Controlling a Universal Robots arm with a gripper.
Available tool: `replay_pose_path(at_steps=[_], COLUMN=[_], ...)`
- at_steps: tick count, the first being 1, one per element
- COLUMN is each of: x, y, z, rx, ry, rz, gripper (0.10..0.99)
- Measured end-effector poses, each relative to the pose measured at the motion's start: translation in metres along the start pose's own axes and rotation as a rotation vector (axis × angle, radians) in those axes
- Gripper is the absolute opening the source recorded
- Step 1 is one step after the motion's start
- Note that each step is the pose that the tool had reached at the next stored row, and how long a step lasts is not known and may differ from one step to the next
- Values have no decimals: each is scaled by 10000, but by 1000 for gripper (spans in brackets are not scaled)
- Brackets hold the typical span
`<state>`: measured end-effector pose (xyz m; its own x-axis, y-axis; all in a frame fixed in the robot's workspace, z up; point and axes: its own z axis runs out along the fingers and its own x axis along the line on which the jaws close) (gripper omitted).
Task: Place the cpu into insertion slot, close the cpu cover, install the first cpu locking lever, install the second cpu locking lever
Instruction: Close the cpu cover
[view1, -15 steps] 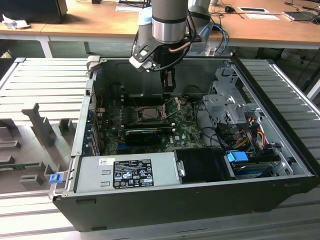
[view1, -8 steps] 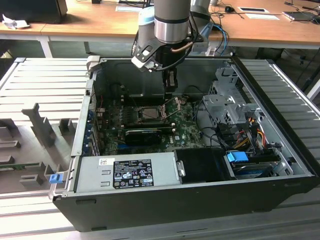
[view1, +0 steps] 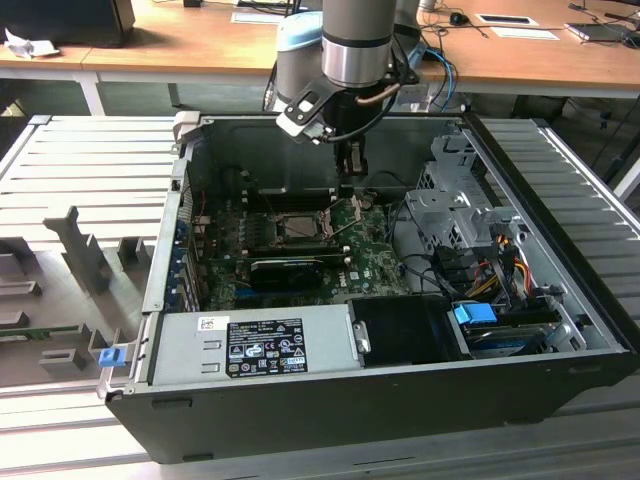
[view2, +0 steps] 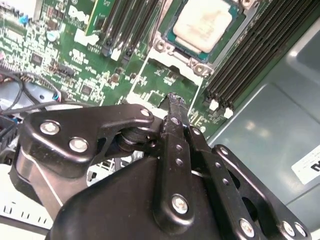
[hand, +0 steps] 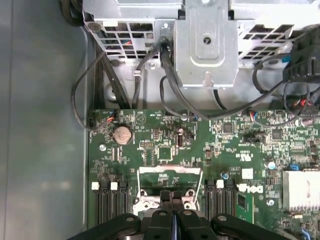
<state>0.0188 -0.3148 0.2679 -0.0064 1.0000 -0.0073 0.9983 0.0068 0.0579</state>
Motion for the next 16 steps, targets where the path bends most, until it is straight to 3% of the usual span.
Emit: replay_pose_path(at_steps=[5, 8, 16], x=[-1, -12, -13], y=[57, 68, 233], z=[29, 63, 104], rx=[21, 22, 24], ry=[3, -45, -55], rz=[-110, -114, -115], gripper=[106, 106, 106])
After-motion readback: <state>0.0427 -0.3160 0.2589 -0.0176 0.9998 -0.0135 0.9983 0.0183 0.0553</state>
